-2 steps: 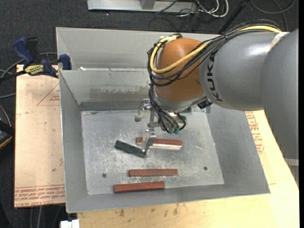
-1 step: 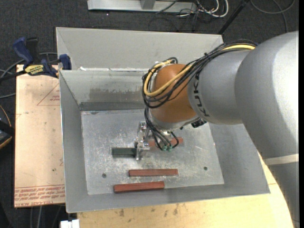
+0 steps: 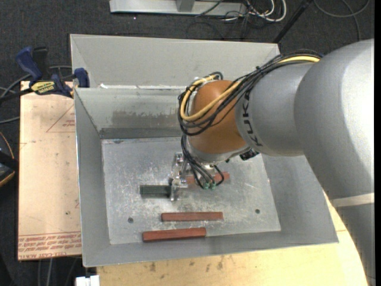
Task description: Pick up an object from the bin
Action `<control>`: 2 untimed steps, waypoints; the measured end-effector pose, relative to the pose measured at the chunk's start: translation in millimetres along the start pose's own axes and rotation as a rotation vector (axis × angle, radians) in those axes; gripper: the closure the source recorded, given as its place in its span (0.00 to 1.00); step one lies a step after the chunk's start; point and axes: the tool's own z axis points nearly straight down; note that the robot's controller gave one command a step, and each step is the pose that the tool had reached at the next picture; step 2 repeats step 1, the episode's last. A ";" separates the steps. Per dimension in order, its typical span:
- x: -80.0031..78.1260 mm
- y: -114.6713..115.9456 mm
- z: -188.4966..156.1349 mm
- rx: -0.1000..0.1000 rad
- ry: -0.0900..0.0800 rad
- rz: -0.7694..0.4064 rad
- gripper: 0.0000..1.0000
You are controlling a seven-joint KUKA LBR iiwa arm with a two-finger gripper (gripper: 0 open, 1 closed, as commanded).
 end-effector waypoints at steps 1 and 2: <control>-12.1 -15.9 -183.3 0.004 -0.003 -0.004 1.00; -12.1 -15.9 -183.3 0.004 -0.003 -0.004 1.00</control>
Offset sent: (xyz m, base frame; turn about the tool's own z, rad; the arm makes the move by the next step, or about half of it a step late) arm 0.0000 0.0000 0.0000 0.0000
